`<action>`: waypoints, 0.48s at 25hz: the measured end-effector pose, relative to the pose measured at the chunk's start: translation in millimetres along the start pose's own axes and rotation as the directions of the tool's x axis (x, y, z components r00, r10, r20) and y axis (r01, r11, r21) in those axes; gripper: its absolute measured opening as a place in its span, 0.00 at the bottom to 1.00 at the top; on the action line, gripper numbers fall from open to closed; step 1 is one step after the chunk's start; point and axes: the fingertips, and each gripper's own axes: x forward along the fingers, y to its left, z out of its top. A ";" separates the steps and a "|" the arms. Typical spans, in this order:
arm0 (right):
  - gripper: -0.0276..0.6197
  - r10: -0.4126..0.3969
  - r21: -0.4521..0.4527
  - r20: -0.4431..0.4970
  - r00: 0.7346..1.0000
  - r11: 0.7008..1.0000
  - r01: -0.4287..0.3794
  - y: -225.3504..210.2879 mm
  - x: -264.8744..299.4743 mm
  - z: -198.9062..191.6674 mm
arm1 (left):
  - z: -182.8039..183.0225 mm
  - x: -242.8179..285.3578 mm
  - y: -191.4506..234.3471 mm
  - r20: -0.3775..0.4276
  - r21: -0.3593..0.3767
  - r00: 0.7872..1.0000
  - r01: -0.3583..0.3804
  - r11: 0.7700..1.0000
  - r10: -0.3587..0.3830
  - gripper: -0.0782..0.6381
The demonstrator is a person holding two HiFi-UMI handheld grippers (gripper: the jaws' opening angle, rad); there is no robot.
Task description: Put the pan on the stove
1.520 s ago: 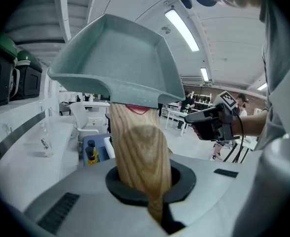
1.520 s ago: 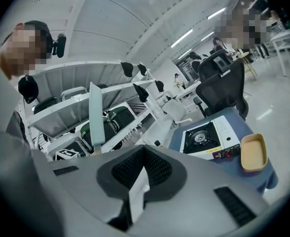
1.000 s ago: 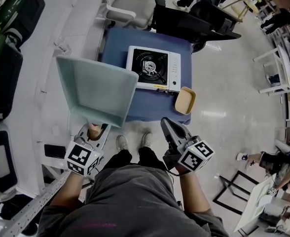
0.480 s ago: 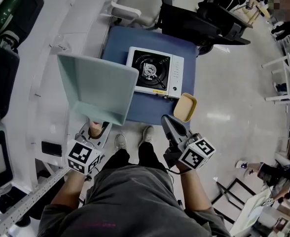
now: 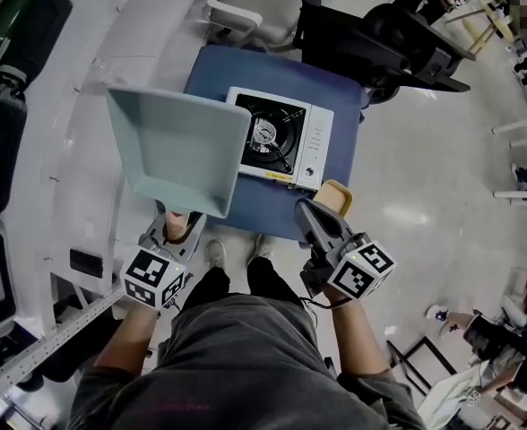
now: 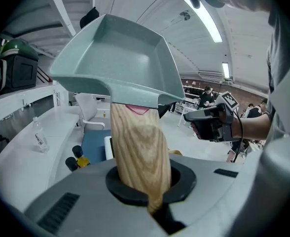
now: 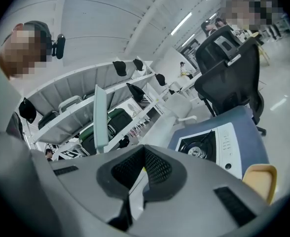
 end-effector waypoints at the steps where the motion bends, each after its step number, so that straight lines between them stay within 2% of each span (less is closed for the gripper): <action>1: 0.05 0.003 0.002 -0.003 1.000 1.000 -0.003 -6.5 -0.1 3.1 | 1.2 6.8 -1.2 -0.006 -0.002 1.000 -0.004 1.000 0.004 0.11; 12: 0.05 0.016 0.058 -0.036 0.999 0.998 -0.014 -65.3 4.3 15.5 | 0.7 77.8 -10.6 -0.102 -0.030 0.995 0.004 1.000 -0.007 0.11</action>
